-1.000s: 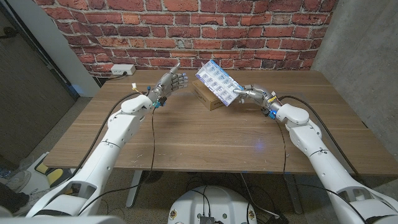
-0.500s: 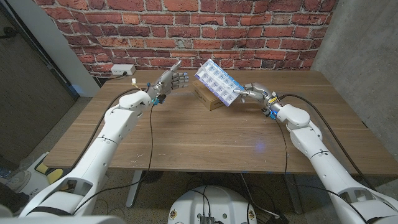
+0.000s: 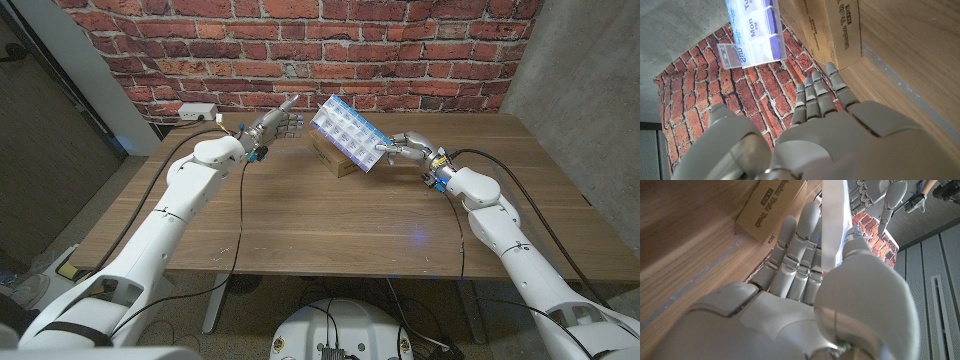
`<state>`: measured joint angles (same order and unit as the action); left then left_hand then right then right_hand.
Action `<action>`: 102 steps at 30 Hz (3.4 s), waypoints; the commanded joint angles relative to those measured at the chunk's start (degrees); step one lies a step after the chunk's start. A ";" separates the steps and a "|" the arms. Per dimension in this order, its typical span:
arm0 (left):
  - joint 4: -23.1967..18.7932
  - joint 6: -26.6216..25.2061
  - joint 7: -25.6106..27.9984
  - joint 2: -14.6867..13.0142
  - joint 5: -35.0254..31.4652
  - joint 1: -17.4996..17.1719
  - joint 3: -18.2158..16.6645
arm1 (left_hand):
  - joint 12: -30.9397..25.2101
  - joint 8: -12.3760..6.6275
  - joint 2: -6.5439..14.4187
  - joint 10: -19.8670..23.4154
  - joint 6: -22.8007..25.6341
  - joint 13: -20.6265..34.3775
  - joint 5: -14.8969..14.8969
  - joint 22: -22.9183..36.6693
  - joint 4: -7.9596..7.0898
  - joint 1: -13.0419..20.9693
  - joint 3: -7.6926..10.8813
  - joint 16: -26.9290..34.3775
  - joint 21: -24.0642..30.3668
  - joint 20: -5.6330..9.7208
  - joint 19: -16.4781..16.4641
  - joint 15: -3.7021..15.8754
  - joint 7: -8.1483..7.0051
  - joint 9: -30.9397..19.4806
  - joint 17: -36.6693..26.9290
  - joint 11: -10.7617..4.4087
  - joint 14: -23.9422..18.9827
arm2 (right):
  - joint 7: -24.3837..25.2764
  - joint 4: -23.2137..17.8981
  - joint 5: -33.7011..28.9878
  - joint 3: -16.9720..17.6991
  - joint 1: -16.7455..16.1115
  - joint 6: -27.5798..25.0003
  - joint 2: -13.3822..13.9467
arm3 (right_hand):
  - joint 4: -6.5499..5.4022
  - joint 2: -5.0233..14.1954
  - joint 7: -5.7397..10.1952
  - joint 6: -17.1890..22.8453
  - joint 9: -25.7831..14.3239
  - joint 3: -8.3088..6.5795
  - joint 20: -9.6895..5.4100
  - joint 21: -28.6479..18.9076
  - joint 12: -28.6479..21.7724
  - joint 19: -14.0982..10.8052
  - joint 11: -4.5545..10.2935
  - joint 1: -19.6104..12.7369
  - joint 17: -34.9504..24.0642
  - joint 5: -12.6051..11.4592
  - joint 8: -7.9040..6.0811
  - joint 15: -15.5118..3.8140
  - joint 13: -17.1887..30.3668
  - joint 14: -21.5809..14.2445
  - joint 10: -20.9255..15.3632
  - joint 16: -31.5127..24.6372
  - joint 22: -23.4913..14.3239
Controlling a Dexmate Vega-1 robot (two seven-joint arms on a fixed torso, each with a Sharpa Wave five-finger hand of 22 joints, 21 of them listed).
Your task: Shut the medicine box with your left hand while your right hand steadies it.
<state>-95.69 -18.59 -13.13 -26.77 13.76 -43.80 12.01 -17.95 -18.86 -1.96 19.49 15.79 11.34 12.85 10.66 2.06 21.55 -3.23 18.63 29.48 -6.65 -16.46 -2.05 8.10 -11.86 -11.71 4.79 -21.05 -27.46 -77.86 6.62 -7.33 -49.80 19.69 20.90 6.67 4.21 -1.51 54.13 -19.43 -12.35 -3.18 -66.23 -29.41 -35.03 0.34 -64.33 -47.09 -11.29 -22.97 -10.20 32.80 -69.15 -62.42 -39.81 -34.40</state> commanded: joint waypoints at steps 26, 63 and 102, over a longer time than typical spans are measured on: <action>-0.69 -7.95 -11.05 -2.79 -6.47 9.06 5.73 | 1.04 -3.52 2.98 0.88 9.51 1.24 0.20 0.10 0.34 2.71 0.14 -1.90 -1.65 0.61 0.82 -1.48 1.11 -1.37 -0.12 1.14 0.56 | -0.65 -0.79 -0.42 0.21 -1.46 3.47 0.75 | -0.96 4.97 3.78 3.89 -0.18 -0.10 -8.58 -4.11 0.88 2.36 4.94 -4.34 -0.85 -0.56 0.21 -2.95 0.33 2.94 -5.72 1.18 -0.77; -4.37 -12.76 -19.69 -4.49 -11.30 12.32 8.49 | 1.92 -6.26 11.34 2.38 16.81 1.99 1.92 0.12 7.05 20.14 9.34 -4.66 -3.17 1.54 -1.29 -2.29 3.68 -4.80 0.31 1.56 -0.37 | 3.15 -2.26 -0.82 1.72 -3.32 4.80 -0.53 | -1.16 4.88 3.55 4.16 -0.26 0.33 -8.36 -8.07 1.43 4.29 4.62 -4.22 -1.66 -0.55 0.53 -2.99 0.62 2.31 -6.26 2.25 -0.65; -2.58 -5.48 -23.71 -5.45 -7.28 12.49 8.99 | 2.11 -8.38 12.21 10.47 26.19 1.09 0.09 0.45 7.45 34.30 21.48 -4.81 -1.38 4.12 -6.59 3.44 3.20 -6.13 0.35 -3.54 -7.37 | 9.83 -3.90 0.25 5.97 -5.85 4.22 -2.95 | -1.09 4.82 2.62 4.86 -0.17 0.17 -8.01 -10.57 1.87 4.18 4.68 -4.32 -2.69 -0.56 0.80 -3.04 0.90 0.98 -7.48 2.57 1.63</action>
<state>-97.72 -25.27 -37.49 -31.85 6.75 -31.21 20.52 -15.67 -26.75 9.98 28.57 40.86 12.46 13.21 10.82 9.25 54.34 17.12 13.74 27.73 -2.66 -22.33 1.02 10.86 -17.59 -11.29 1.95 -27.45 -18.78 -81.27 6.73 -2.15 -54.84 23.91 18.27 5.53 4.32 -1.81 55.73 -19.40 -11.91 -2.77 -76.33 -27.17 -30.55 0.01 -64.23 -49.50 -11.45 -21.95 -11.04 33.30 -69.91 -62.78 -37.24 -32.86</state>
